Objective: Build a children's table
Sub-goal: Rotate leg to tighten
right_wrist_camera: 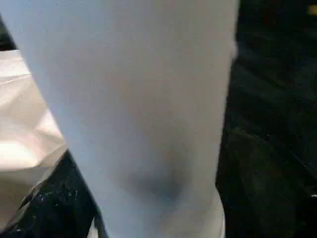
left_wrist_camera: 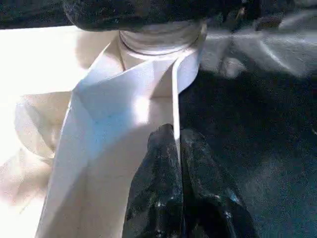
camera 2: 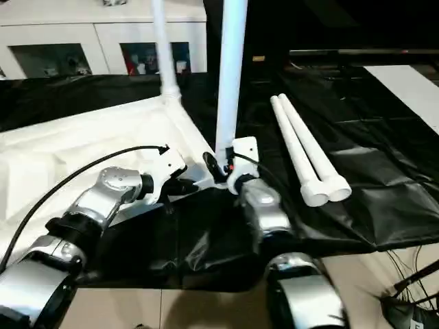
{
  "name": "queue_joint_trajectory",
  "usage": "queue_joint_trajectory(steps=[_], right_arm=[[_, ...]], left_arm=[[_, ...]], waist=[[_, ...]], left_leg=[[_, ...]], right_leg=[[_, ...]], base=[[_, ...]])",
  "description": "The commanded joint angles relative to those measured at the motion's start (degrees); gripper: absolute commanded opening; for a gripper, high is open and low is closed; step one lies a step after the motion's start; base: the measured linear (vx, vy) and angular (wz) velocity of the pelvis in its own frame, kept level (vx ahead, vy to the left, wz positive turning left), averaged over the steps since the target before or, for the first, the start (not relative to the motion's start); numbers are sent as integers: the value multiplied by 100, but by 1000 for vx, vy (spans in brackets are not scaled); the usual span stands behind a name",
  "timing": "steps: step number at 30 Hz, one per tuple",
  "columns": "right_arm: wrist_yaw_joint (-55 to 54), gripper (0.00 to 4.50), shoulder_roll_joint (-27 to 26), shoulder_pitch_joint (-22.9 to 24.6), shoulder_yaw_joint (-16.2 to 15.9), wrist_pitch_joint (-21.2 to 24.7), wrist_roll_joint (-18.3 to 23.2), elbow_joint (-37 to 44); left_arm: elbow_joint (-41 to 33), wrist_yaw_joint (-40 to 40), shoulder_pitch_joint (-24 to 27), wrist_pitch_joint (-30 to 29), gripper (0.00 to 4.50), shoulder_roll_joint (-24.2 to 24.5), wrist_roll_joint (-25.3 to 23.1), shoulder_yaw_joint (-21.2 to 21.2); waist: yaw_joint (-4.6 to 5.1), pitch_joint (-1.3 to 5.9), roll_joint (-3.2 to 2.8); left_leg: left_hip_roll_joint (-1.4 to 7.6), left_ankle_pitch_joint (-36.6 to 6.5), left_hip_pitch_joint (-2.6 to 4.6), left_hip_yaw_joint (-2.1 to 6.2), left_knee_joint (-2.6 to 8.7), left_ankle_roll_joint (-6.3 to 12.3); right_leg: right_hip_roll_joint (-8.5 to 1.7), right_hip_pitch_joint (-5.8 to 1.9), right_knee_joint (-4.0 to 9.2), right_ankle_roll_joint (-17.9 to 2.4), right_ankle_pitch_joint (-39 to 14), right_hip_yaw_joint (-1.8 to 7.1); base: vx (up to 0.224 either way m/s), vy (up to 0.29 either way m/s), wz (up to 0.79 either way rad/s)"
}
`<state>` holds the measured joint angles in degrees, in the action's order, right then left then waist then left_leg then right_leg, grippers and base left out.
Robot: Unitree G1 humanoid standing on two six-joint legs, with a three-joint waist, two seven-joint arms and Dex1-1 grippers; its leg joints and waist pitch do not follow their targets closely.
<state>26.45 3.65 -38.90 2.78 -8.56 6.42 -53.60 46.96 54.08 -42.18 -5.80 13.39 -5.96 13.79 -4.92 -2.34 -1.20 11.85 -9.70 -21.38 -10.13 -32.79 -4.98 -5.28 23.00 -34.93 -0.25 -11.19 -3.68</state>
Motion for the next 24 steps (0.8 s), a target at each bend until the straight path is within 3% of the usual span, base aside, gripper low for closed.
queue_joint_trajectory(steps=[1,3,6,9,12,14,21,22,24], right_arm=[[764,396,228,98,-32,196,200,307],[2029,396,586,341,-284,532,440,719],[3175,396,983,663,-736,745,458,1170],[3627,396,1207,758,-996,636,229,1262],[3613,396,1196,701,-1000,538,153,1193],[3548,396,1168,616,-978,538,146,1144],[3555,396,1122,456,-1077,380,60,1034],[3565,396,1122,451,-1083,384,46,1013],[3583,370,1122,441,-1089,385,26,973]], left_arm=[[-20,337,229,150,0,92,100,96],[-224,725,363,222,0,210,234,97],[-468,1110,483,199,0,345,337,135],[-698,1553,578,62,0,490,436,201],[-787,1701,619,13,0,535,452,228],[-837,1740,648,-1,0,559,435,243],[-912,1664,671,-46,0,570,406,237],[-904,1656,669,-42,0,566,397,239],[-900,1643,664,-43,0,560,386,245]], waist=[[7,357,55],[-27,361,50],[-55,372,76],[-40,349,72],[-27,327,53],[-24,329,60],[-42,348,70],[-38,346,92],[-43,346,86]], left_leg=[[108,-761,31,-17,318,695],[118,-786,27,-21,302,742],[120,-732,17,-32,275,827],[125,-929,15,-29,299,709],[142,-1195,55,-29,334,510],[145,-1215,61,-23,344,450],[132,-934,48,-29,318,520],[127,-916,39,-34,313,532],[125,-906,42,-34,312,540]], right_leg=[[-253,-329,314,-1451,46,212],[-252,-344,303,-1480,126,202],[-246,-350,286,-1528,256,191],[-267,-331,331,-1507,-231,189],[-273,-285,386,-1470,-809,205],[-270,-279,385,-1451,-850,210],[-263,-291,337,-1464,-476,206],[-262,-293,338,-1458,-467,208],[-263,-293,337,-1452,-502,206]], base=[[0,0,0],[0,0,0],[0,0,0],[0,0,0],[0,0,0],[0,0,0],[0,0,0],[0,0,0],[0,0,0]])
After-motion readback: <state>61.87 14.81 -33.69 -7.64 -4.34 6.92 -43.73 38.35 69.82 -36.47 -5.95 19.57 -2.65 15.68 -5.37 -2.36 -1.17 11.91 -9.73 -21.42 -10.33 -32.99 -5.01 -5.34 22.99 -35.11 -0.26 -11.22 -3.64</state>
